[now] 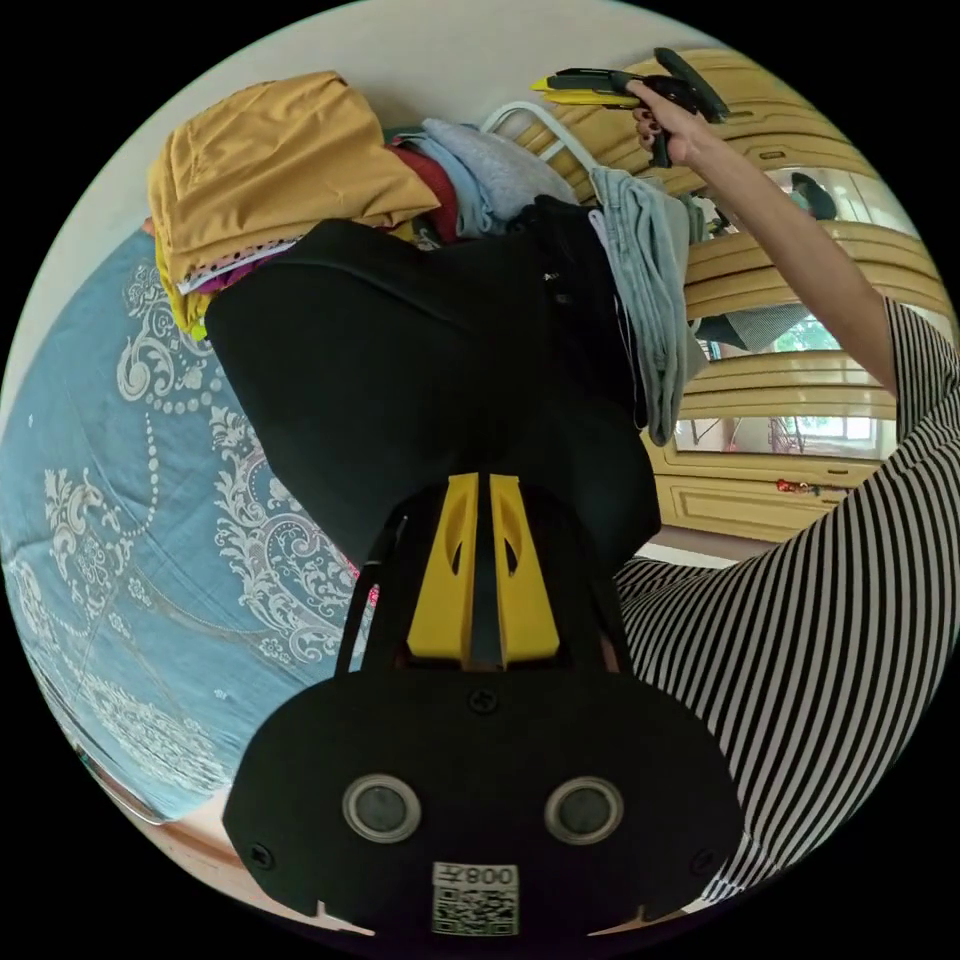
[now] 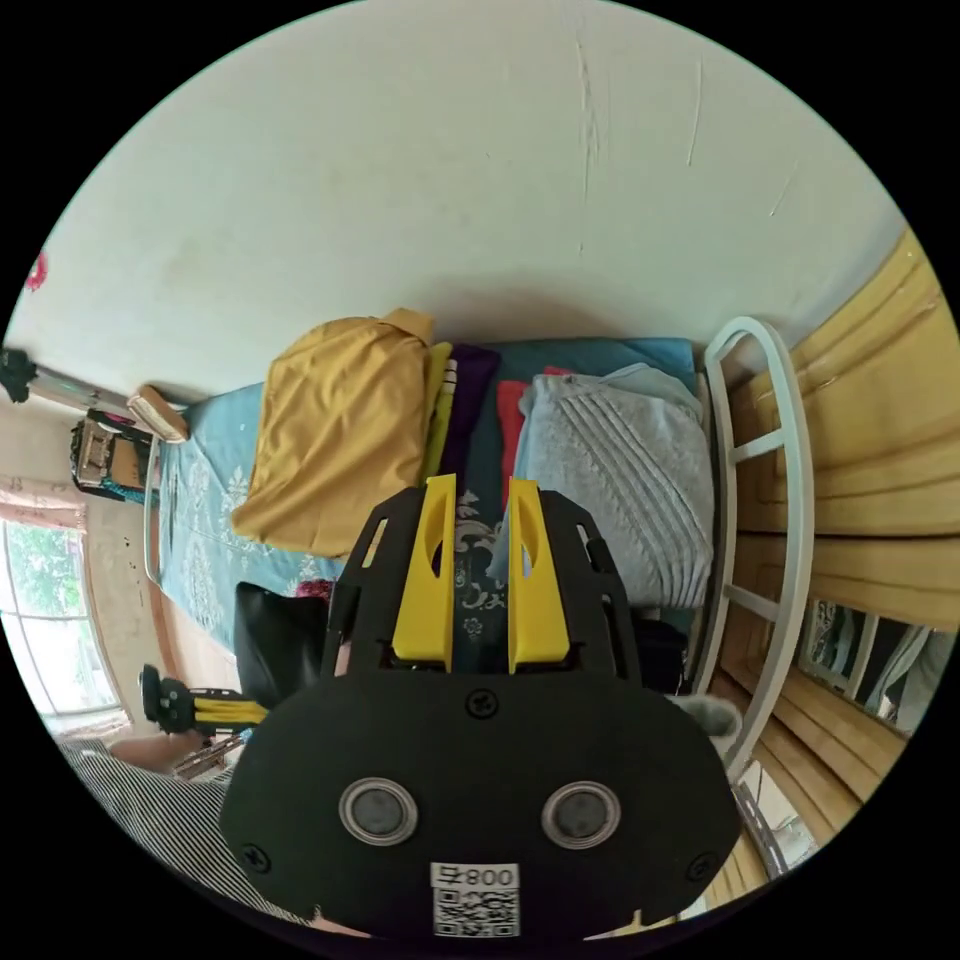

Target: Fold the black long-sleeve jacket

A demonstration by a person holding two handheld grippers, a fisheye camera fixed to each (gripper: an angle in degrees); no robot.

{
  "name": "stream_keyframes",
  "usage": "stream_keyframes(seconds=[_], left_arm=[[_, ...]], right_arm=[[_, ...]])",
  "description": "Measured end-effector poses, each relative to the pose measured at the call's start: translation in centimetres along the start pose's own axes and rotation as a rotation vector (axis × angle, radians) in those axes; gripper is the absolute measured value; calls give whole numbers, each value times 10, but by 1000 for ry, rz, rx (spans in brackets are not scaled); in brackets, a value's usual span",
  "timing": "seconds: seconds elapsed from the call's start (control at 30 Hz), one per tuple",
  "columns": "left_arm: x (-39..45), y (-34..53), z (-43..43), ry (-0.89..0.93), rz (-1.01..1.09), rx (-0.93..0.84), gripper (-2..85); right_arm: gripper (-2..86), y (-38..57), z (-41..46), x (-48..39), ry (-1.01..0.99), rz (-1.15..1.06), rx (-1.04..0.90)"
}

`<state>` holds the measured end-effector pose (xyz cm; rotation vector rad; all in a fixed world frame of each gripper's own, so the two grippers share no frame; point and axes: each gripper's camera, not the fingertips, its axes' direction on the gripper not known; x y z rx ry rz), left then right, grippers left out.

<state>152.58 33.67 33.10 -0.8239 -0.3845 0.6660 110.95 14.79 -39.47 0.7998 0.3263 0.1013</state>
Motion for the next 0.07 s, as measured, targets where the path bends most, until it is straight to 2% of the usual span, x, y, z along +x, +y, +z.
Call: stream_keyframes(seconds=[0.07], left_arm=[[-7,-2,1,-7,-28,1,10]], right_arm=[[98,-40,36,20,29,21,-91]])
